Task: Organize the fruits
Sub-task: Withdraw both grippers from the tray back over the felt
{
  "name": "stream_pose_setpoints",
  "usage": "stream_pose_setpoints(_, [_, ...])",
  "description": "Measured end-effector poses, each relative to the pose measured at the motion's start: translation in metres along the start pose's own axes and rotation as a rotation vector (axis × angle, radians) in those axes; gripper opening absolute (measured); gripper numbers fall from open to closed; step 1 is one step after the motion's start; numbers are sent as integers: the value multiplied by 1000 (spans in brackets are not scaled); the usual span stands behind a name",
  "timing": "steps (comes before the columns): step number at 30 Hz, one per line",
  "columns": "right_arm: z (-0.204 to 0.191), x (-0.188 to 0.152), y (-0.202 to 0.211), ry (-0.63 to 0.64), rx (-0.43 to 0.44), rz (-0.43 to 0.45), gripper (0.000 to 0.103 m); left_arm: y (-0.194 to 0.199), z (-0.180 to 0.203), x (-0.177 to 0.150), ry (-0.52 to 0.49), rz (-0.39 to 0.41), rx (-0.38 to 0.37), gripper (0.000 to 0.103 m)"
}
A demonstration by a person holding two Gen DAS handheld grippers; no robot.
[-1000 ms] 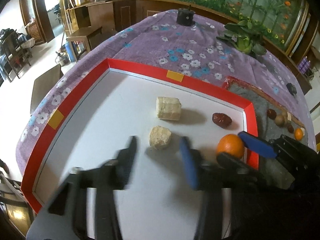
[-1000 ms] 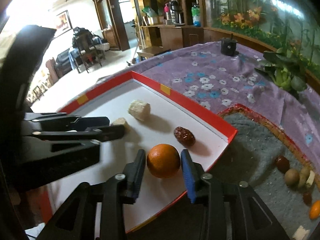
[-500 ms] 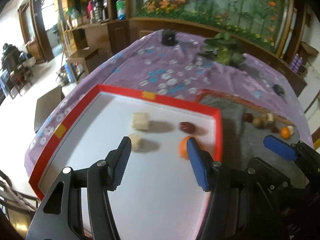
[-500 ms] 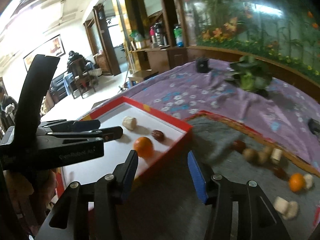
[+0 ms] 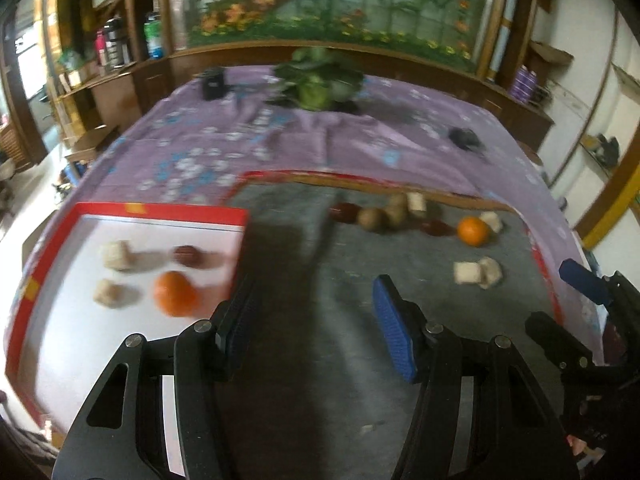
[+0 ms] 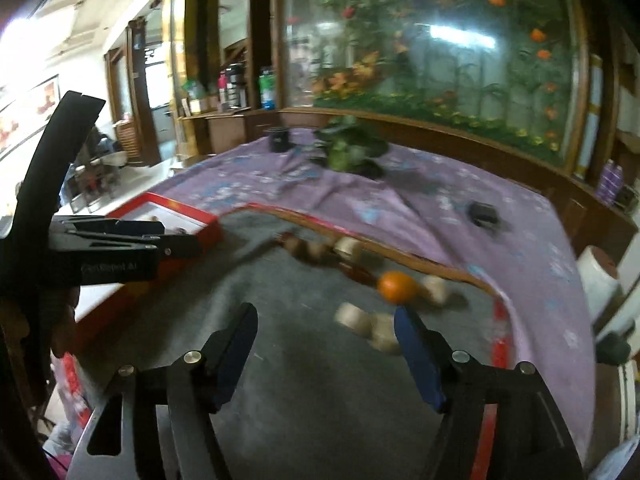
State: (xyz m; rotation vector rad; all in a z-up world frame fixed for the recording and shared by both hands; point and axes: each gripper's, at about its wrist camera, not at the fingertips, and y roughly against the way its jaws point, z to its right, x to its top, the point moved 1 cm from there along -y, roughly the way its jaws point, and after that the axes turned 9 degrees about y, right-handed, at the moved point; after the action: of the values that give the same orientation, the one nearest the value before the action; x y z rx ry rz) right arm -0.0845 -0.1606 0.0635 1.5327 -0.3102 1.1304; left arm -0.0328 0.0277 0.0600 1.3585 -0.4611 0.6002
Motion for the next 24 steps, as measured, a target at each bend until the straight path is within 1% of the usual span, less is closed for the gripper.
stream_pose_setpoints(2, [14,-11,3,-33,-12,-23,69,-4,13,-2,-18,-10,-16,58])
stream_pose_setpoints(5, [35,-24,7,-70,-43,-33,69,-16,35,-6,-42,-45,-39,58])
stream_pose_setpoints(8, [49,-33,8,-106,-39,-51,69,-31,56,-9,-61,-93,-60,57])
stream_pose_setpoints(11, [56,-40,8,-123,-36,-57,69,-39,72,-9,-78,-104,-64,57])
stream_pose_setpoints(14, [60,-43,5,-131,-31,-62,69,-44,84,-3,-69,-107,-86,57])
stream_pose_setpoints(20, [64,-44,1,-144,-15,-58,69,-65,100,10,-72,-103,-41,57])
stream_pose_setpoints(22, [66,-43,-1,-156,-5,-55,69,-74,104,8,-99,-126,-14,57])
stream_pose_setpoints(24, [67,-44,-1,-164,2,-58,69,-76,101,1,-139,-156,-8,57])
